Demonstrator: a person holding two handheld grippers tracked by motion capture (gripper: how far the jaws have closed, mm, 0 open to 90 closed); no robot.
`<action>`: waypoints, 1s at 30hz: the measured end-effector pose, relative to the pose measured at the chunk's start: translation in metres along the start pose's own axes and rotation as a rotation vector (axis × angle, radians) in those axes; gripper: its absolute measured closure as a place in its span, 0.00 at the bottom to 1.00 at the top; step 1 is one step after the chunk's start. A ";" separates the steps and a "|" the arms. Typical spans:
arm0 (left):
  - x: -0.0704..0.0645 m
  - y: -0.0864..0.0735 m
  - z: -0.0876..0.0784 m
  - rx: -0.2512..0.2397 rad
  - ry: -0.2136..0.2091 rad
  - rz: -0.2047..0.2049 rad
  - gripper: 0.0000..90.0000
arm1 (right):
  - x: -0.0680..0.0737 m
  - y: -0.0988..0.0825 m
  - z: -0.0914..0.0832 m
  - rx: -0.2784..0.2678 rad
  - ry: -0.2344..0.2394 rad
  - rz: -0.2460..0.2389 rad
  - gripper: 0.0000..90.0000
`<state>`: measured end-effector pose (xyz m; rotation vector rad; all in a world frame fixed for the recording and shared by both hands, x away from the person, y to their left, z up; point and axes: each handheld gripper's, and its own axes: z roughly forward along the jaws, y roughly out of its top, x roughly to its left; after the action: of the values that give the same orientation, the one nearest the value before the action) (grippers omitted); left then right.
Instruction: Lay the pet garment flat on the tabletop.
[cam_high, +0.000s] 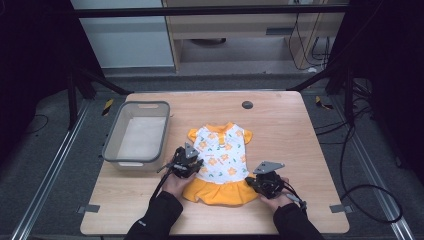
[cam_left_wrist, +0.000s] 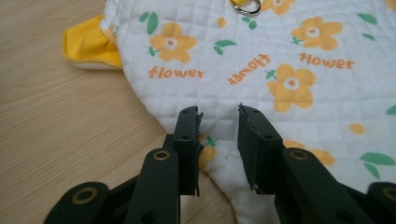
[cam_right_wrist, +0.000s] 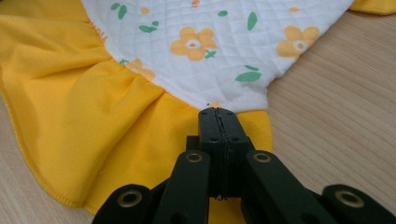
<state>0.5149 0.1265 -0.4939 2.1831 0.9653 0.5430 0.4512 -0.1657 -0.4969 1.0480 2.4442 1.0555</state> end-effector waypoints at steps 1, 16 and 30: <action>0.000 0.001 -0.003 -0.010 -0.004 -0.005 0.76 | 0.000 0.000 0.000 -0.003 0.005 0.004 1.00; -0.017 -0.038 -0.048 0.052 -0.123 0.077 0.76 | 0.013 -0.009 -0.016 -0.055 0.060 0.010 1.00; -0.014 -0.051 -0.068 0.023 -0.134 0.043 0.69 | 0.014 -0.025 -0.022 0.010 0.048 0.034 1.00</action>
<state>0.4407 0.1692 -0.4859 2.2341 0.8587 0.4019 0.4173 -0.1785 -0.4997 1.0834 2.4799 1.0933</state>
